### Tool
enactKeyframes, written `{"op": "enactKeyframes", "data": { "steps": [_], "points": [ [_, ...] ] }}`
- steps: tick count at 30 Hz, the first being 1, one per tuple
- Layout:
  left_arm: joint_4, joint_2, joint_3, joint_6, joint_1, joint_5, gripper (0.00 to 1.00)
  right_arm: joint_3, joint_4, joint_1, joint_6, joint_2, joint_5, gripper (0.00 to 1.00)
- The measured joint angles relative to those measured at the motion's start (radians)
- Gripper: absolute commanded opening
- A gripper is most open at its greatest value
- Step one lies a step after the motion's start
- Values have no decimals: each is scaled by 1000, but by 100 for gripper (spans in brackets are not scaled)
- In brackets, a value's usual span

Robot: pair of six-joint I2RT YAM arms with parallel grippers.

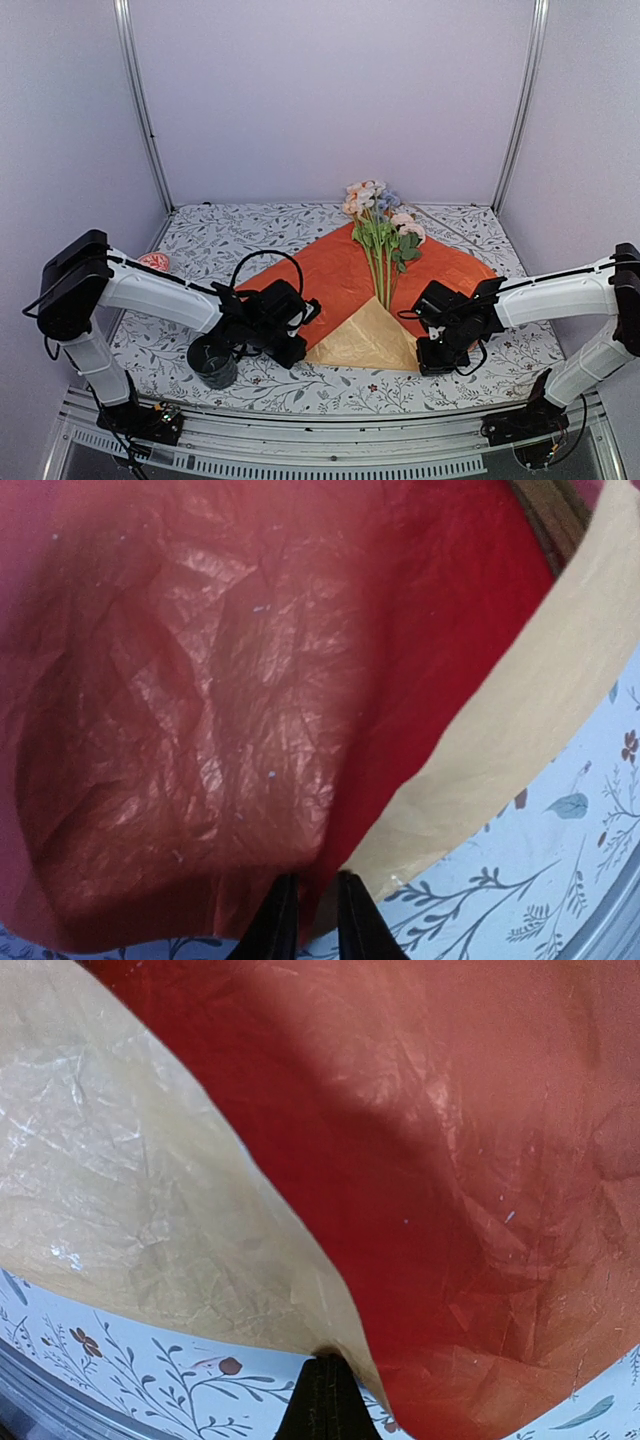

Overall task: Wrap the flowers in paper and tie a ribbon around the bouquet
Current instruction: Press the fold line on the 1/4-folded wrapping paper, then adjust the 1/4-folded wrapping paper at the center of the board.

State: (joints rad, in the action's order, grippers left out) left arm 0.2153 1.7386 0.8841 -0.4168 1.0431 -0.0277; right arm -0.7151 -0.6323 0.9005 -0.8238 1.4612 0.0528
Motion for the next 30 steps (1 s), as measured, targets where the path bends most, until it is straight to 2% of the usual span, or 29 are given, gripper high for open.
{"op": "enactKeyframes", "data": {
  "steps": [3, 6, 11, 15, 19, 21, 24, 27, 30],
  "points": [
    [114, 5, 58, 24, 37, -74, 16, 0, -3, 0, 0, 0, -5, 0],
    [197, 18, 178, 84, 122, -131, 17, -3, -11, 0, 0, 0, -14, 0],
    [112, 19, 322, 188, 217, -70, 19, -6, -24, 0, 0, 1, -22, 0],
    [31, 32, 327, 243, 210, -3, 20, -14, -27, 0, 0, 10, -24, 0],
    [21, 101, 377, 257, 197, 31, 19, -24, -34, 0, 0, 19, -25, 0],
    [26, 105, 373, 259, 191, 24, 21, -28, -35, 0, 0, 24, -25, 0],
    [21, 71, 344, 262, 189, -41, 28, -30, -35, 0, 1, 26, -25, 0],
    [20, -27, 270, 279, 185, -111, 40, -30, -35, -2, 1, 27, -24, 0],
    [-12, -157, 176, 310, 167, -59, 47, -31, -35, -5, 1, 29, -21, 0]
  ]
}}
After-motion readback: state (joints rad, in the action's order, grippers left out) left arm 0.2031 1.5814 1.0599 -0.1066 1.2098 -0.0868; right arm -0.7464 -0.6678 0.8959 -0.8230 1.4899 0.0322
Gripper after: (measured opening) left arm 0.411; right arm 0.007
